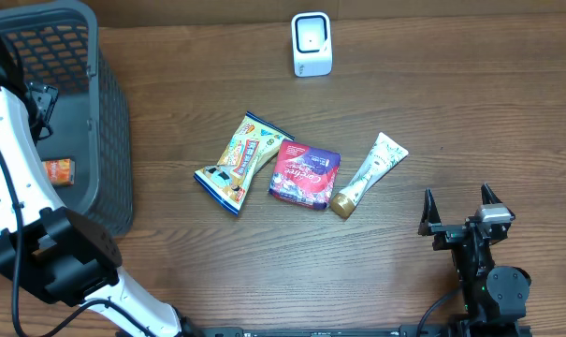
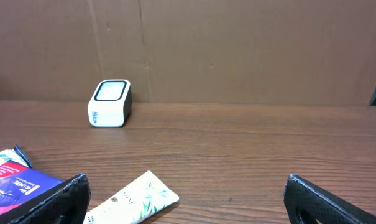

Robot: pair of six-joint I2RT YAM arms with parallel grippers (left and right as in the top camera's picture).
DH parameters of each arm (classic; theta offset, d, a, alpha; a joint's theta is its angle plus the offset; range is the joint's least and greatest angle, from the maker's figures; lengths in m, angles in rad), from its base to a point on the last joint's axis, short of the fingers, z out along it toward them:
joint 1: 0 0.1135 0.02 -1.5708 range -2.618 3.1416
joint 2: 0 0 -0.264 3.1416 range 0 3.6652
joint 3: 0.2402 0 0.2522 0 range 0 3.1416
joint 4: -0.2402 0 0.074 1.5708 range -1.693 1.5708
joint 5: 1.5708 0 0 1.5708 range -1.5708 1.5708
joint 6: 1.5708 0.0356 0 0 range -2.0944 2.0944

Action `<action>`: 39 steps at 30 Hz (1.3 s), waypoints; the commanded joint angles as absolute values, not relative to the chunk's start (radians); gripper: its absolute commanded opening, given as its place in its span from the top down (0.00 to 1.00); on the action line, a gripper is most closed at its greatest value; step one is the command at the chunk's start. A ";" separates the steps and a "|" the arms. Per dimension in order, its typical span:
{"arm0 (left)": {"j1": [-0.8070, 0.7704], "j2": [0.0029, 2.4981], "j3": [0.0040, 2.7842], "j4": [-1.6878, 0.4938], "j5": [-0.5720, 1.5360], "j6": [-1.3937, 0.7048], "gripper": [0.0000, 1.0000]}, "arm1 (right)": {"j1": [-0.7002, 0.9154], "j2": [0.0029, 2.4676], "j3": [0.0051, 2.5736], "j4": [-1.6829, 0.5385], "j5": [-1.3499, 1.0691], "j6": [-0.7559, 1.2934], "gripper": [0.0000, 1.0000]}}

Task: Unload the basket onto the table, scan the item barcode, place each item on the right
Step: 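Reach into the basket and grasp the orange Kleenex pack with left gripper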

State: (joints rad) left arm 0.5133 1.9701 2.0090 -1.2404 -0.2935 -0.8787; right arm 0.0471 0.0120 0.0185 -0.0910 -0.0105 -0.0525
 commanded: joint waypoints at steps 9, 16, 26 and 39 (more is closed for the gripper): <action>0.530 1.964 1.707 -0.975 -0.284 -1.010 0.00 | 0.044 0.003 0.008 -0.084 -0.001 -0.054 0.00; 0.531 1.964 1.574 -0.799 -0.306 -1.009 0.01 | 0.044 0.003 0.008 -0.084 -0.001 -0.054 0.00; 0.531 1.980 1.530 -0.722 -0.392 -1.008 0.09 | 0.044 0.003 0.008 -0.084 -0.001 -0.054 0.00; 0.537 2.107 1.517 -0.706 -0.419 -1.010 0.09 | 0.044 0.003 0.008 -0.084 -0.001 -0.054 0.00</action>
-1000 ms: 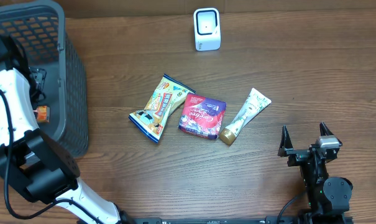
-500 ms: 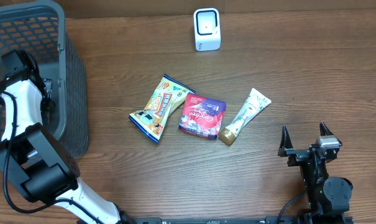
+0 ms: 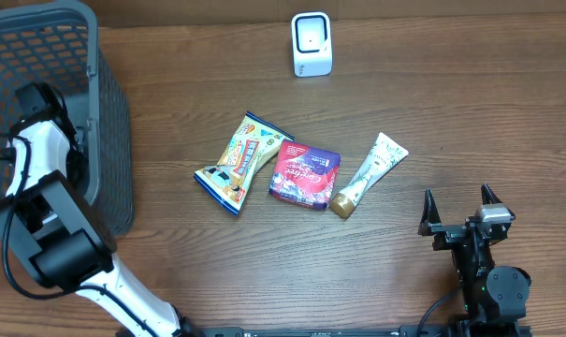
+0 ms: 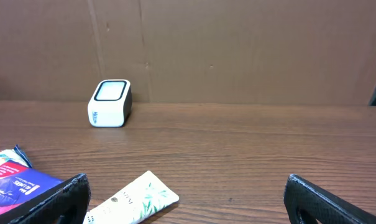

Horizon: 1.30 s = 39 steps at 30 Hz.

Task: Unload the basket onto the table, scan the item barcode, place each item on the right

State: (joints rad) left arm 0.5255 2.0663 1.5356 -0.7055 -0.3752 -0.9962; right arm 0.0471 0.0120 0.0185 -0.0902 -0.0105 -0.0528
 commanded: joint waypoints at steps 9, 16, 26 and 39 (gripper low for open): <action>0.576 2.120 1.517 -0.726 -0.453 -0.972 0.45 | 0.044 0.003 0.008 -0.084 -0.001 -0.054 0.00; 0.585 2.116 1.520 -0.744 -0.453 -0.846 0.93 | 0.044 0.003 0.008 -0.084 -0.001 -0.054 0.00; 0.560 1.999 1.730 -1.008 -0.421 -0.807 0.96 | 0.044 0.003 0.008 -0.084 -0.001 -0.054 0.00; 0.284 1.648 1.883 -1.104 0.014 -0.658 0.96 | 0.044 0.003 0.008 -0.084 -0.001 -0.054 0.00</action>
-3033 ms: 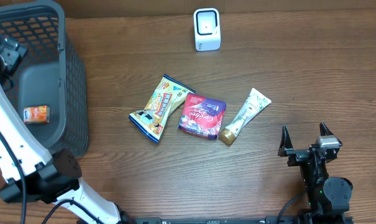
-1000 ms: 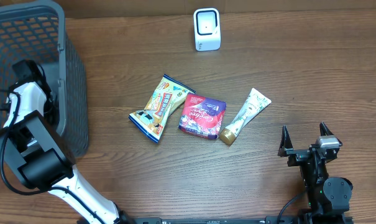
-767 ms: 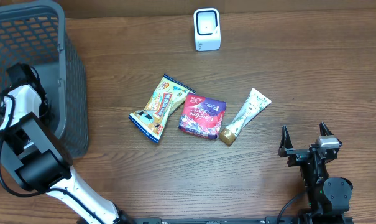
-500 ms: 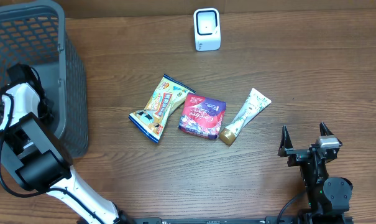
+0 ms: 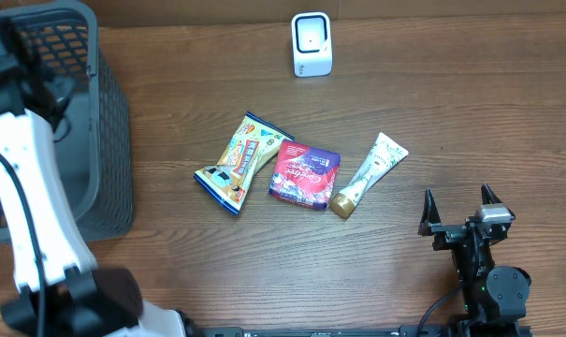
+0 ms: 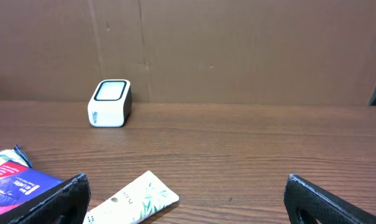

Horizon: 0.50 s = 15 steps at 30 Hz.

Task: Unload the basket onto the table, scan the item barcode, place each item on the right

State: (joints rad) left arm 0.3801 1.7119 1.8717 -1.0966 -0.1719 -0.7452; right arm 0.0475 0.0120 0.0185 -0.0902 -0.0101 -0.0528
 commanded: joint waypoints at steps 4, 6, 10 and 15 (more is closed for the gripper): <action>0.064 1.615 1.883 -1.118 0.070 -0.606 0.96 | 0.044 0.003 0.008 -0.084 -0.001 -0.054 0.00; -0.053 1.626 1.872 -1.132 0.057 -0.606 0.96 | 0.044 0.003 0.008 -0.084 -0.001 -0.054 0.00; -0.235 1.686 1.840 -1.182 -0.033 -0.613 0.96 | 0.044 0.003 0.008 -0.084 -0.001 -0.054 0.00; -0.384 1.854 1.800 -1.313 -0.113 -0.651 0.96 | 0.044 0.003 0.008 -0.084 -0.001 -0.053 0.00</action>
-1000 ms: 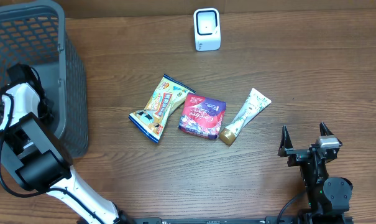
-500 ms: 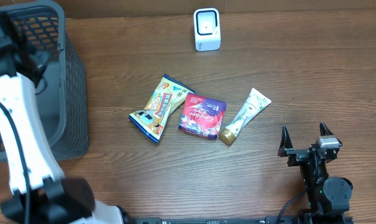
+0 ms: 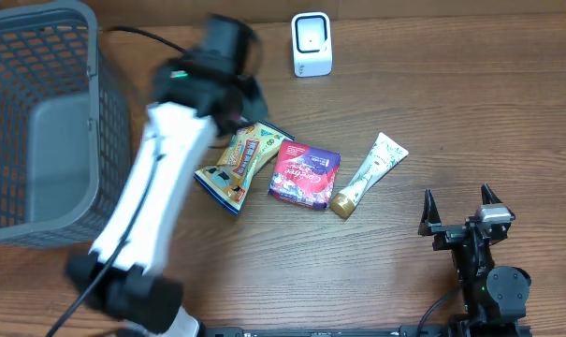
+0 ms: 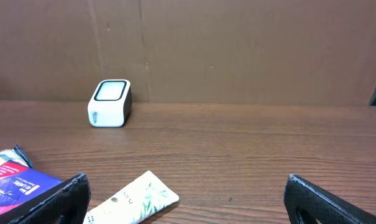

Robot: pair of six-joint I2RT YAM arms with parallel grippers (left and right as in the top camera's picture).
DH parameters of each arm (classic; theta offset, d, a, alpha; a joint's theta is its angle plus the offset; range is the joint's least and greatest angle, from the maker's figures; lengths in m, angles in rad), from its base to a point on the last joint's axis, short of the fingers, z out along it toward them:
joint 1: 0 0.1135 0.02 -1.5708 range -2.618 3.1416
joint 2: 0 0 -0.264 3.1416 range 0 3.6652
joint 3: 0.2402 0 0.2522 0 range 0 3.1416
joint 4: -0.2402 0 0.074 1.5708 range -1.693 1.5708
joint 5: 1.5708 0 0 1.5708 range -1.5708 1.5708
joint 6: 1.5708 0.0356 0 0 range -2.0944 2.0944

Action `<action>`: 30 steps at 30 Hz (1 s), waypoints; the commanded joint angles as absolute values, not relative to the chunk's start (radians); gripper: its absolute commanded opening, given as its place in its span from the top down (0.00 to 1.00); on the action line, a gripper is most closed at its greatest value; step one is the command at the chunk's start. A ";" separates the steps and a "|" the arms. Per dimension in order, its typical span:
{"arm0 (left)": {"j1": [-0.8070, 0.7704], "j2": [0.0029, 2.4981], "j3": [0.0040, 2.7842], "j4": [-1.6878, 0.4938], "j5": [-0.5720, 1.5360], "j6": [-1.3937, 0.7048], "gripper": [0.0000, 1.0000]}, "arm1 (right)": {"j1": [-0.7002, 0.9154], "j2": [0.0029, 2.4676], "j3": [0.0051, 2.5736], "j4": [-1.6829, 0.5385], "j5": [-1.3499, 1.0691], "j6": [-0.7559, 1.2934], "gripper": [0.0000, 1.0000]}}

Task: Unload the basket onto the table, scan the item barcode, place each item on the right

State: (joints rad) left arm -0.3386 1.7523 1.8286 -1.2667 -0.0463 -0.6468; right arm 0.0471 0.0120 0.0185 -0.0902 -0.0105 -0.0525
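Observation:
Three items lie mid-table: a yellow snack bag (image 3: 238,163), a pink-red packet (image 3: 305,174) and a white tube (image 3: 369,170) (image 4: 130,198). The white scanner (image 3: 312,44) (image 4: 110,102) stands at the far edge. My left arm reaches across the table, motion-blurred, and its gripper (image 3: 232,90) hangs just beyond the snack bag's far end. The blur hides its jaws and anything in them. My right gripper (image 3: 458,212) (image 4: 186,204) rests open and empty near the front right, short of the tube.
A grey mesh basket (image 3: 109,122) stands at the left edge, its floor bare. A brown cardboard wall closes off the back of the table behind the scanner.
My left arm was over the basket at the far left and now stretches over the table, with its gripper by the snack bag. The right arm and the items have not moved.
At first my left arm reached into the basket, where a small orange item lay on the floor. Later it was still in or over the basket and hid that spot. Now the arm is out over the table and the basket floor shows no orange item.

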 commanded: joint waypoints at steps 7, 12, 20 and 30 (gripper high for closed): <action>-0.416 2.042 1.800 -1.351 -0.084 -0.647 0.92 | 0.044 0.003 0.008 -0.084 -0.001 -0.053 0.00; -0.413 2.087 1.800 -1.361 -0.032 -0.544 0.38 | 0.044 0.003 0.008 -0.084 -0.001 -0.054 0.00; -0.403 2.033 1.931 -1.491 -0.034 -0.493 0.30 | 0.044 0.003 0.008 -0.084 -0.001 -0.053 0.00; -0.324 1.909 2.182 -1.615 -0.142 -0.495 0.12 | 0.044 0.003 0.008 -0.084 -0.001 -0.054 0.00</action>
